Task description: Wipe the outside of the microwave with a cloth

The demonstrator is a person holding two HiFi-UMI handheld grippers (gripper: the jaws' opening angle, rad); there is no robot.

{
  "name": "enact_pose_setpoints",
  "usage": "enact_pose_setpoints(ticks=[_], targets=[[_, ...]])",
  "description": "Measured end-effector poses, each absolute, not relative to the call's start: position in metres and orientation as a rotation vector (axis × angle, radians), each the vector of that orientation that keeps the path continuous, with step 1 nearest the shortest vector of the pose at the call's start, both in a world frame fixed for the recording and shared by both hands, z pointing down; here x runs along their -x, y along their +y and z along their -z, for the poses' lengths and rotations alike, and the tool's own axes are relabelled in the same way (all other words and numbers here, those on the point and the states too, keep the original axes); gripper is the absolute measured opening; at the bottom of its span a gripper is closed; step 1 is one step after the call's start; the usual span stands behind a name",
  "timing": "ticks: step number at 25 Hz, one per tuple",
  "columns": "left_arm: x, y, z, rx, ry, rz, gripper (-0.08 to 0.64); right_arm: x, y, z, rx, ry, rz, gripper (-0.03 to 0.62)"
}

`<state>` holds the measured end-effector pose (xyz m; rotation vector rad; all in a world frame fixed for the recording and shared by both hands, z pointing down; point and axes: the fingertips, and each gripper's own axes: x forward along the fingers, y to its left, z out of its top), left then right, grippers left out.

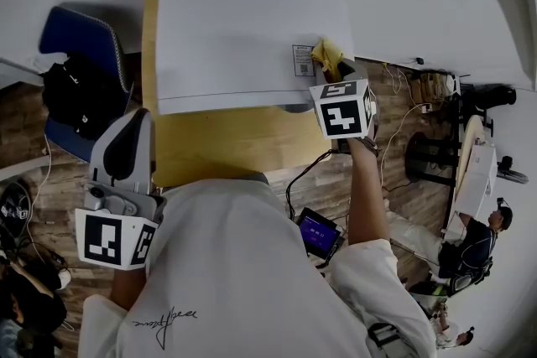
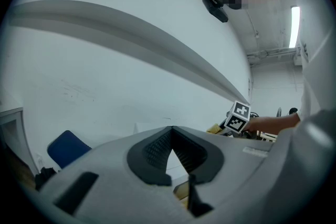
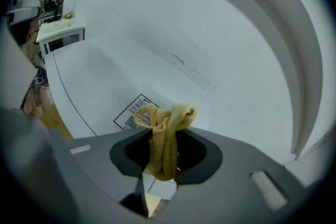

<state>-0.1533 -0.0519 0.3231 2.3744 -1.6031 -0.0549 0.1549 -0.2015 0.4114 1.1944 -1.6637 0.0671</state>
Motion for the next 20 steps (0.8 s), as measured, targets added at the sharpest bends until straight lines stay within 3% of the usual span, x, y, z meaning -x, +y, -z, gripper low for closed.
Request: enact_pose_setpoints(ticks=[20], targets=[[0.165,-0.042,-0.327,-2.336,-1.625,0.080,-0.005,-0.087,-0.191,-0.410,-1.123,-1.747,-0.025,0.120]])
